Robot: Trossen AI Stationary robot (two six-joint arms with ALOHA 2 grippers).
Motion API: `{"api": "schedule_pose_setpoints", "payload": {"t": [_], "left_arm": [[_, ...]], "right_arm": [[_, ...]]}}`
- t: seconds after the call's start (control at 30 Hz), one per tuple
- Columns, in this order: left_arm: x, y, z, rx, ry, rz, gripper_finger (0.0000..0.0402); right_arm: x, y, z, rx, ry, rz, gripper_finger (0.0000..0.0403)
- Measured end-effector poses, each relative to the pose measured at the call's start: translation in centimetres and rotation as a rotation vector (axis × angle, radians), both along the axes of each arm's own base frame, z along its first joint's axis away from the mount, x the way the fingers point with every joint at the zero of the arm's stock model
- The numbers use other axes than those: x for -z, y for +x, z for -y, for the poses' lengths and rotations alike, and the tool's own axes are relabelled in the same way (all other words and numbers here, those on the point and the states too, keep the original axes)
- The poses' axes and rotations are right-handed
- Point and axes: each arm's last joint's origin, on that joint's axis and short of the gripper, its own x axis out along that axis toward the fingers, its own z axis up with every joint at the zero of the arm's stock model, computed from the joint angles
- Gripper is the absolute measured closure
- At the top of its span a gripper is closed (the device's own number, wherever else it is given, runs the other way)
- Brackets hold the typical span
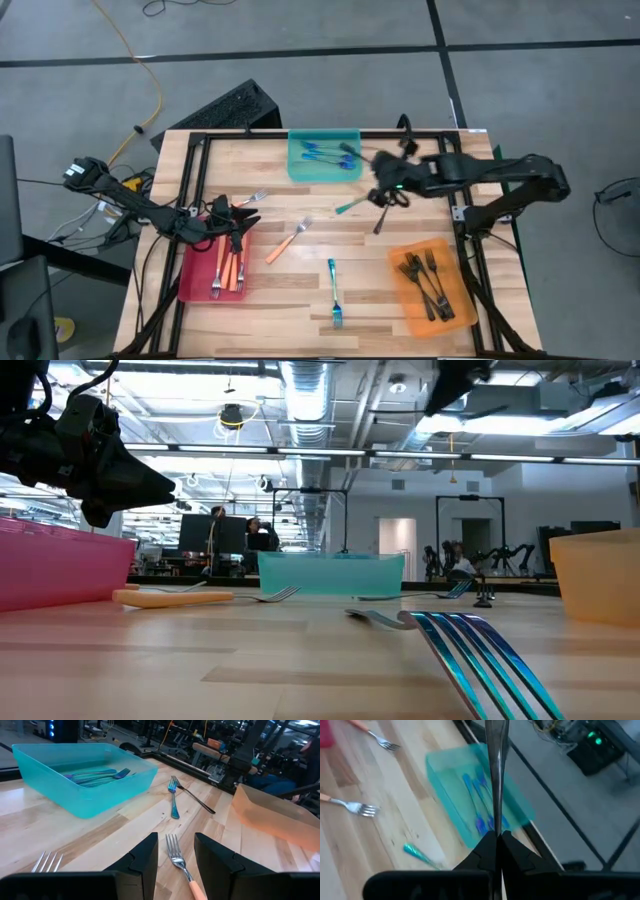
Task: Sort silverware by color (type)
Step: Put the black fork into the orange bin
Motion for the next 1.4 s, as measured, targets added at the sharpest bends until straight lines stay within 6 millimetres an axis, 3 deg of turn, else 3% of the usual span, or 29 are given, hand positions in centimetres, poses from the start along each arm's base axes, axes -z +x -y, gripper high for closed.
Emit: {"api": "schedule_pose_setpoints", "payload": {"t": [0.27, 0.47, 0.83, 1.4], "left_arm": [[0.0, 0.0, 0.0, 0.000, 0.000, 0.000, 0.0290], [0.0, 0.0, 0.0, 0.000, -0.001, 0.000, 0.0290], [0.0, 0.0, 0.0, 0.000, -0.002, 0.001, 0.0290], [0.0, 0.0, 0.0, -0.001, -0.006, 0.003, 0.0290]], "right_arm": [[-1.1, -6.3, 0.1, 0.167, 0.100, -0.028, 0.0369], [0.9, -8.8, -0.9, 0.230, 0.171, -0.004, 0.0368], [7.0, -11.0, -3.9, 0.281, 0.295, 0.002, 0.0368], [11.0, -14.0, -10.1, 0.305, 0.542, 0.166, 0.0367]]}}
